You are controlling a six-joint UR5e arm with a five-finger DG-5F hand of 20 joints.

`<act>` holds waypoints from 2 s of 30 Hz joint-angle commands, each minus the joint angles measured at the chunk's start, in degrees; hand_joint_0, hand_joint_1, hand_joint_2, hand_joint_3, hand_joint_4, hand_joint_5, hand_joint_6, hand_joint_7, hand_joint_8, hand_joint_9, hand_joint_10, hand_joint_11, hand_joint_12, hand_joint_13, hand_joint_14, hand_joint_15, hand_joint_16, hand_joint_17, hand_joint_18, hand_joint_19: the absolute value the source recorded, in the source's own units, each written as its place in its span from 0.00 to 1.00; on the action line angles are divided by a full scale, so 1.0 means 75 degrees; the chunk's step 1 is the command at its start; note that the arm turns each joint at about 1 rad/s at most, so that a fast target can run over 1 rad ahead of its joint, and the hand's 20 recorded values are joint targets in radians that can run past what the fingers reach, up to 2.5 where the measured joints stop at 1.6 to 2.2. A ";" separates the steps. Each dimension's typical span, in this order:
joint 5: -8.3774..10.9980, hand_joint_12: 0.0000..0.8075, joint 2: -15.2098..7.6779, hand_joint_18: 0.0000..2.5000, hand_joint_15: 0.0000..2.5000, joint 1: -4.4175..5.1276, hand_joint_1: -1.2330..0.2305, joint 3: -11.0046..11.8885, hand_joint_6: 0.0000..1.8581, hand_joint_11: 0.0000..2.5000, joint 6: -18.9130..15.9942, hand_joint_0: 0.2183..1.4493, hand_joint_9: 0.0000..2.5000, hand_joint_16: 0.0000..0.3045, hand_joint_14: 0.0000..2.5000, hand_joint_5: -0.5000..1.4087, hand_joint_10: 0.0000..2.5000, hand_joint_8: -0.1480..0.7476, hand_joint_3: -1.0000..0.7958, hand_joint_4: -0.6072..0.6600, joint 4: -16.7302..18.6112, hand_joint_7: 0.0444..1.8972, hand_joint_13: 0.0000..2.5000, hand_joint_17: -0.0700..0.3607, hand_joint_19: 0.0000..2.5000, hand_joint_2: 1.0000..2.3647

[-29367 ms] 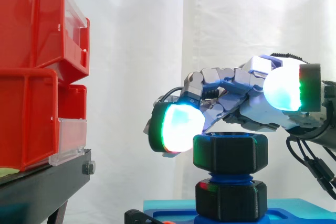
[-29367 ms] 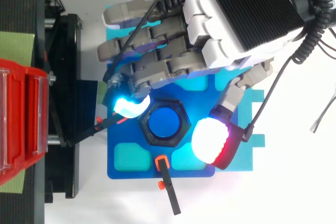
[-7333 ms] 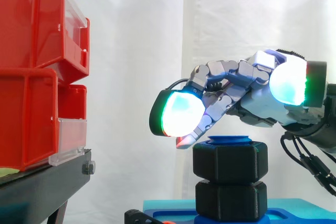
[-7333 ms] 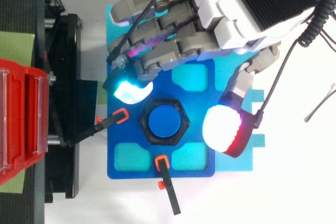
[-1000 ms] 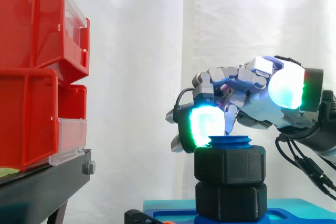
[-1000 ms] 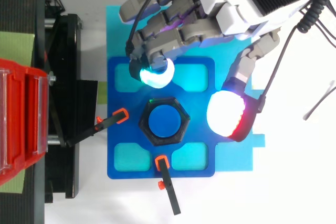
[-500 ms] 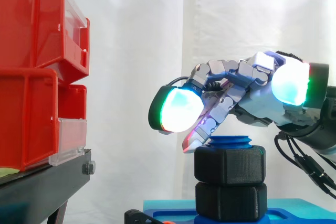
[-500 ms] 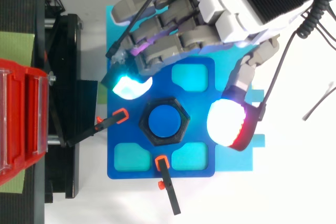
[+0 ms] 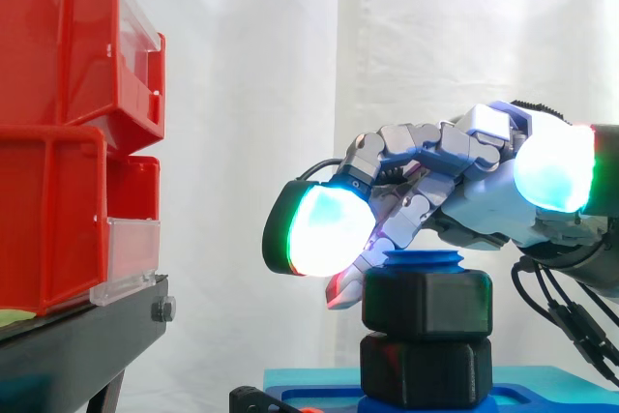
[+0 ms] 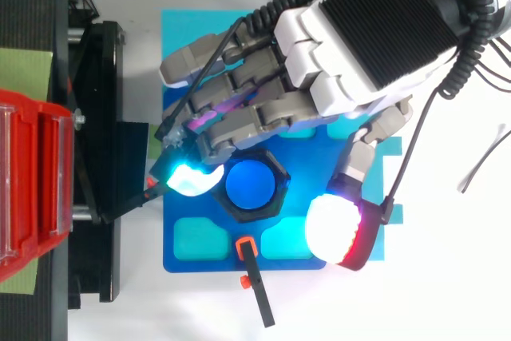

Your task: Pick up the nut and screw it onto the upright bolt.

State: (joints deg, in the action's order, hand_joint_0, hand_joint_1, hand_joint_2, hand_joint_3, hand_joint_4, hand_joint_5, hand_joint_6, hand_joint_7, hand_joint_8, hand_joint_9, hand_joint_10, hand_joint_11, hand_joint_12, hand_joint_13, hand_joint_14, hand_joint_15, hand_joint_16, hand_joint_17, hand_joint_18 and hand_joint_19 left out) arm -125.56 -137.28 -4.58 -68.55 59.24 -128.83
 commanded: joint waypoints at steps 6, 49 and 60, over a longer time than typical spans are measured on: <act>0.0007 0.40 0.0000 0.12 0.00 0.0001 0.70 0.0000 0.27 0.00 -0.0012 0.19 0.34 0.11 0.00 0.19 0.00 0.49 0.28 0.70 0.0010 0.43 0.25 0.34 0.00 0.00; -0.0052 0.30 0.0000 0.24 0.00 -0.0210 0.65 -0.0024 0.36 0.02 0.0024 0.22 0.50 0.07 0.00 0.27 0.00 0.47 0.28 0.60 0.0092 0.62 0.36 0.28 0.00 0.00; -0.0052 0.24 0.0000 0.32 0.02 -0.0257 0.63 -0.0024 0.38 0.03 0.0024 0.23 0.60 0.06 0.00 0.28 0.00 0.38 0.28 0.57 0.0139 0.58 0.43 0.25 0.00 0.00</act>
State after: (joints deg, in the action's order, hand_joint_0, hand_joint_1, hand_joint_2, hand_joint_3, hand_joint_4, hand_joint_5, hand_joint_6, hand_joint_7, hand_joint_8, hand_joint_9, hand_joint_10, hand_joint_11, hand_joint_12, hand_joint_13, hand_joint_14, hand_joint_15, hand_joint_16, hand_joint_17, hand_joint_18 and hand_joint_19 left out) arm -125.94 -137.28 -6.44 -68.74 59.42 -127.84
